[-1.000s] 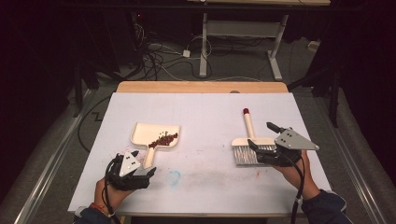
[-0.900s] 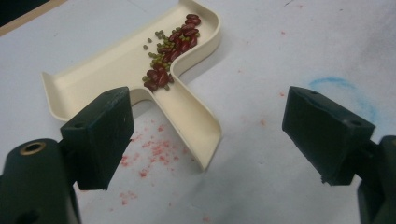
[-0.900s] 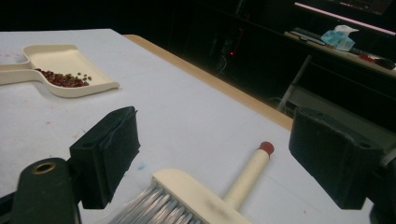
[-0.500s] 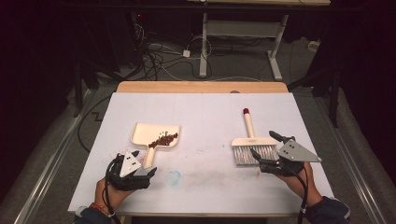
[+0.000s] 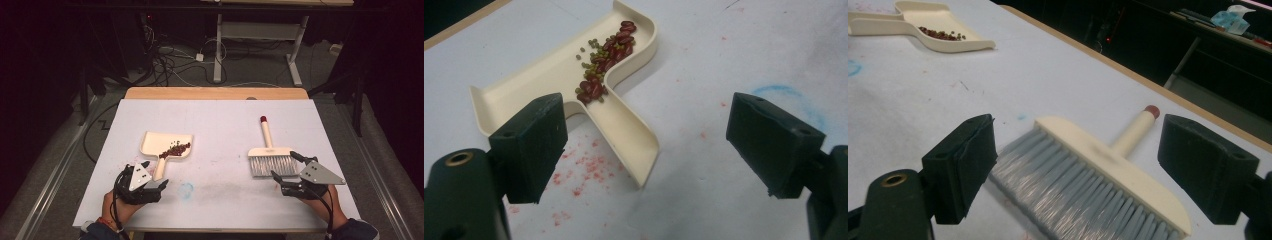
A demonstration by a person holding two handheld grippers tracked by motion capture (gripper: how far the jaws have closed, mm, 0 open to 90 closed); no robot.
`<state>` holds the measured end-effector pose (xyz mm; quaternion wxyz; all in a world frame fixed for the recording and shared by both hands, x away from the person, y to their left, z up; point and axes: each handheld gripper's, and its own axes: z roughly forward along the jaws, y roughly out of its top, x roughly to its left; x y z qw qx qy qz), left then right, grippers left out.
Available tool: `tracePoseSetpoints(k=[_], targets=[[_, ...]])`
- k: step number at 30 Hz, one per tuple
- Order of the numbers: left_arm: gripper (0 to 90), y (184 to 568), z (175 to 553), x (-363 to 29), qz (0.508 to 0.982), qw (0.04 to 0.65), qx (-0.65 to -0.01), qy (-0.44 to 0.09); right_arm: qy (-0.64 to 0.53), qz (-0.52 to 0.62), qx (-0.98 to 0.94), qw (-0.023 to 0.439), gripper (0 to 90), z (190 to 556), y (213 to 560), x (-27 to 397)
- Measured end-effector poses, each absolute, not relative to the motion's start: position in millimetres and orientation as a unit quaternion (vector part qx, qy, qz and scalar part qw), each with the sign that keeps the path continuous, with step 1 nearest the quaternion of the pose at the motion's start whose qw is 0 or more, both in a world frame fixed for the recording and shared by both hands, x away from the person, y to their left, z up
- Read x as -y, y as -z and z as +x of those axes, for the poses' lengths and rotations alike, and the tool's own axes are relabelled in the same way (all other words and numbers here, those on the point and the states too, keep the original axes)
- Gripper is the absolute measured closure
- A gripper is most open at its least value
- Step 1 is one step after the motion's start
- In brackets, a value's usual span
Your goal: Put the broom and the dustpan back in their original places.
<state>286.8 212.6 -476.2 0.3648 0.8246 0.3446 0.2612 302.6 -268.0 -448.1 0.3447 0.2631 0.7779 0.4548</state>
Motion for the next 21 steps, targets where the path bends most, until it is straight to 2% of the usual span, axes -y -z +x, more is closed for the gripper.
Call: tracePoseSetpoints(k=[21], targets=[[16.3, 476, 285, -208, 0.828, 0.362, -0.34, -0.261, -0.448, 0.263, -0.79, 0.326, 16.4, 286, 470, 279]])
